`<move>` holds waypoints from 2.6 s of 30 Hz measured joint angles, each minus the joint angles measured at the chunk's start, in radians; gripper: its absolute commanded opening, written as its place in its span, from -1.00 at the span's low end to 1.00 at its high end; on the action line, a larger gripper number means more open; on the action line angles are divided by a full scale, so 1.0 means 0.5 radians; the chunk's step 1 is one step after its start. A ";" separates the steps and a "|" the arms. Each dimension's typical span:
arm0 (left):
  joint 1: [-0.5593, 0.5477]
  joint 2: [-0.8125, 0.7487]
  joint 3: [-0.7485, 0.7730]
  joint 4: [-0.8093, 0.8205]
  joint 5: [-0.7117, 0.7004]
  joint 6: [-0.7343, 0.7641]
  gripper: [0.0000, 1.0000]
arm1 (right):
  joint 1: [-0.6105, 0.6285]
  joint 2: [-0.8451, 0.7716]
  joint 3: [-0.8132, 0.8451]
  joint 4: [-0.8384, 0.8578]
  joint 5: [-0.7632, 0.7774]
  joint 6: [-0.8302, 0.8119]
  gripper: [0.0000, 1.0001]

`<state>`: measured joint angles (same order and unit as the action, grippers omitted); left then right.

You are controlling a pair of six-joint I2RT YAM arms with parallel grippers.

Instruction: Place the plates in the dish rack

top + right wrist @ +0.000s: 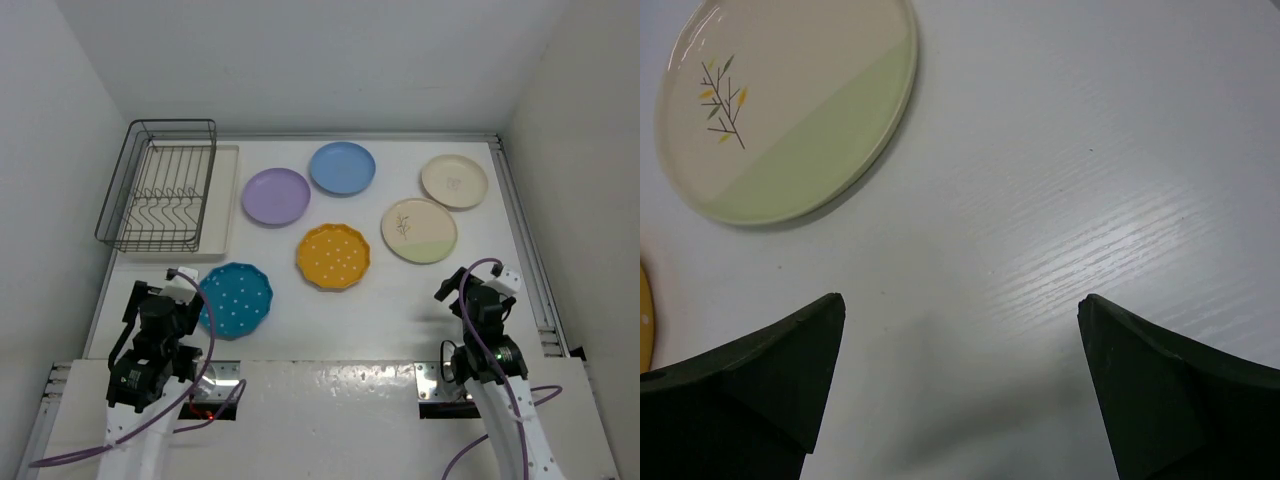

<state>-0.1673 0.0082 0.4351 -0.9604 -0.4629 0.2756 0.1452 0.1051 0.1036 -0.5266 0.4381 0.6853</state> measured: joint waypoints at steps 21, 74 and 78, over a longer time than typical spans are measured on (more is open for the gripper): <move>-0.056 2.487 1.454 -0.334 0.702 0.253 1.00 | 0.000 0.356 0.150 0.158 -0.254 -0.204 1.00; 0.565 3.065 0.774 0.294 1.193 0.275 -1.00 | 0.000 0.283 0.143 0.303 -0.360 -0.323 1.00; 0.504 2.937 0.743 0.297 1.172 0.275 -1.00 | 0.000 0.285 0.143 0.304 -0.361 -0.323 1.00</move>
<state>0.0849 1.4769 0.8066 -0.8120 0.1230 0.4129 0.1452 0.2478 0.1753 -0.3748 0.2577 0.5236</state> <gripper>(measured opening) 0.058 0.996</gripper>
